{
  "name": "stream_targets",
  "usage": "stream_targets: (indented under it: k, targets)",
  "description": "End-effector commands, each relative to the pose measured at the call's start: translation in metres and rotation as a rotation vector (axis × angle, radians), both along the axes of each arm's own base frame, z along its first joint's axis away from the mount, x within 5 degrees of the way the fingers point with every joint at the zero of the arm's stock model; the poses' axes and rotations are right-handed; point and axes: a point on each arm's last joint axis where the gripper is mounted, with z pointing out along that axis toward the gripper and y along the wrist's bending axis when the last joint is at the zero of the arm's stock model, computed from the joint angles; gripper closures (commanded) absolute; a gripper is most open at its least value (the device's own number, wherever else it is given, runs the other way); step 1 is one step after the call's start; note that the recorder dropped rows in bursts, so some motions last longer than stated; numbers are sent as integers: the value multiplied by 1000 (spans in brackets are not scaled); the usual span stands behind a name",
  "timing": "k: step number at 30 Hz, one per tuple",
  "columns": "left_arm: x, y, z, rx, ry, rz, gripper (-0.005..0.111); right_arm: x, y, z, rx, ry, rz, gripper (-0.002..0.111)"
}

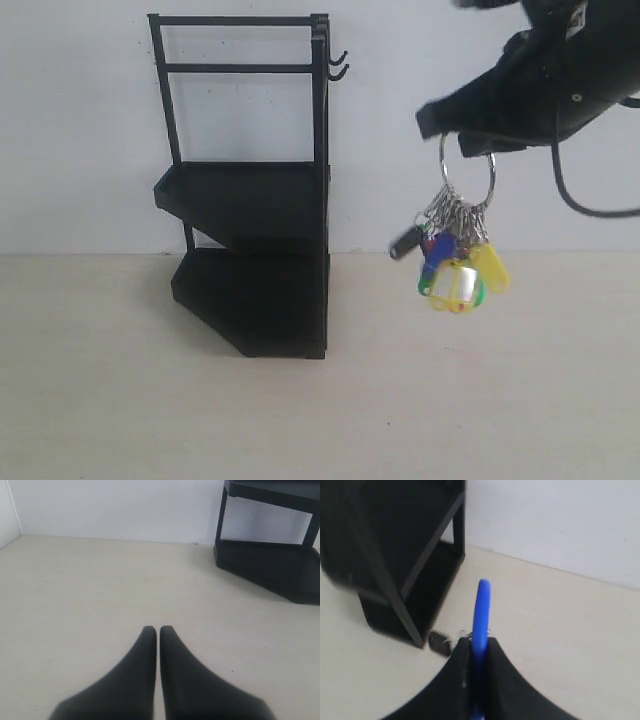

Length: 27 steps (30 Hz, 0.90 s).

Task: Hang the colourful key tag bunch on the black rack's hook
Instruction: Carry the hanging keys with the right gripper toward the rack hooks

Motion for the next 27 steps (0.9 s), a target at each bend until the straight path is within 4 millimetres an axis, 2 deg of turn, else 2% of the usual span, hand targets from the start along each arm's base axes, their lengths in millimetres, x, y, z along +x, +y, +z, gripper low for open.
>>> stream_targets:
  k: [1, 2, 3, 6, 7, 10, 11, 13, 14, 18, 27]
  targets:
    - [0, 0, 1, -7, -6, 3, 102, 4, 16, 1, -59, -101, 149, 109]
    - [0, 0, 1, -7, -6, 3, 102, 3, 16, -1, -254, -153, 287, 109]
    - [0, 0, 1, -7, -6, 3, 102, 3, 15, -2, -285, -159, 307, 109]
    - [0, 0, 1, -7, -6, 3, 102, 11, 14, 3, 173, -60, -6, 109]
    - [0, 0, 1, -7, -6, 3, 102, 12, 18, 3, 193, -71, -4, 109]
    - [0, 0, 1, -7, -6, 3, 102, 7, 28, -3, -273, -216, 320, 109]
    - [0, 0, 1, -7, -6, 3, 102, 8, 25, -3, -238, -206, 285, 109]
    - [0, 0, 1, -7, -6, 3, 102, 16, 15, 2, -2, -166, 93, 109]
    - [0, 0, 1, -7, -6, 3, 102, 21, 12, 2, 39, -173, 56, 109]
    - [0, 0, 1, -7, -6, 3, 102, 30, 12, 1, 45, -234, 54, 109]
    - [0, 0, 1, -7, -6, 3, 102, 56, 24, -8, 105, -396, 64, 109]
